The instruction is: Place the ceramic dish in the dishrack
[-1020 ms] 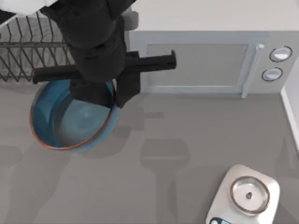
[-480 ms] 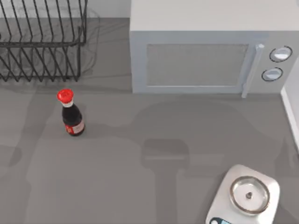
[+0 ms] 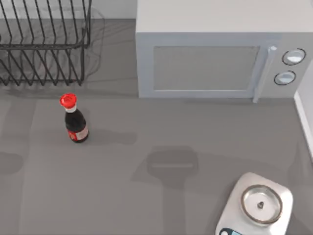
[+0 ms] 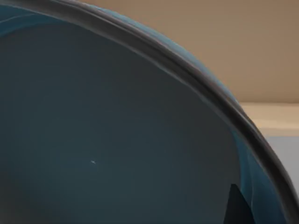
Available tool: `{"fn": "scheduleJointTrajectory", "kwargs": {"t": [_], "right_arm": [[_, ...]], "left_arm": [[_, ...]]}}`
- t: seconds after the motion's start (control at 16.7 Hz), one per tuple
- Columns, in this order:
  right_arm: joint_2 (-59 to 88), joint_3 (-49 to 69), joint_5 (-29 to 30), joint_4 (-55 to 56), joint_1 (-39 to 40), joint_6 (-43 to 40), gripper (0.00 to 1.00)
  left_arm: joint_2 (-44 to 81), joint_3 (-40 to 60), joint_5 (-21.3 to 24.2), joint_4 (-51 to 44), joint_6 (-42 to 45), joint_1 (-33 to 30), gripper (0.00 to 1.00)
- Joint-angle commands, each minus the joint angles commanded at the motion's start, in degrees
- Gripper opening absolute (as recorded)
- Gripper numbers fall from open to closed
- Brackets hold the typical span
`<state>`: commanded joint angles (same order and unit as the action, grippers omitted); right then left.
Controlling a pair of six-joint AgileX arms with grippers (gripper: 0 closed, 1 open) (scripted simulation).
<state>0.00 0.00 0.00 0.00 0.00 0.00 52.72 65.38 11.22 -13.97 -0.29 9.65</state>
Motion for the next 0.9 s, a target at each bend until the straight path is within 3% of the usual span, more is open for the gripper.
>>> {"fn": "scheduleJointTrajectory", "kwargs": {"t": [0.54,0.9], "right_arm": [[0.0,0.0,0.0,0.0,0.0,0.0,1.0],[0.0,0.0,0.0,0.0,0.0,0.0,1.0]], "left_arm": [[0.4,-1.4,0.3,2.9,1.0,0.3,0.0],[18.1,-3.2,-1.3,22.0,1.1,-1.4,0.0]]}}
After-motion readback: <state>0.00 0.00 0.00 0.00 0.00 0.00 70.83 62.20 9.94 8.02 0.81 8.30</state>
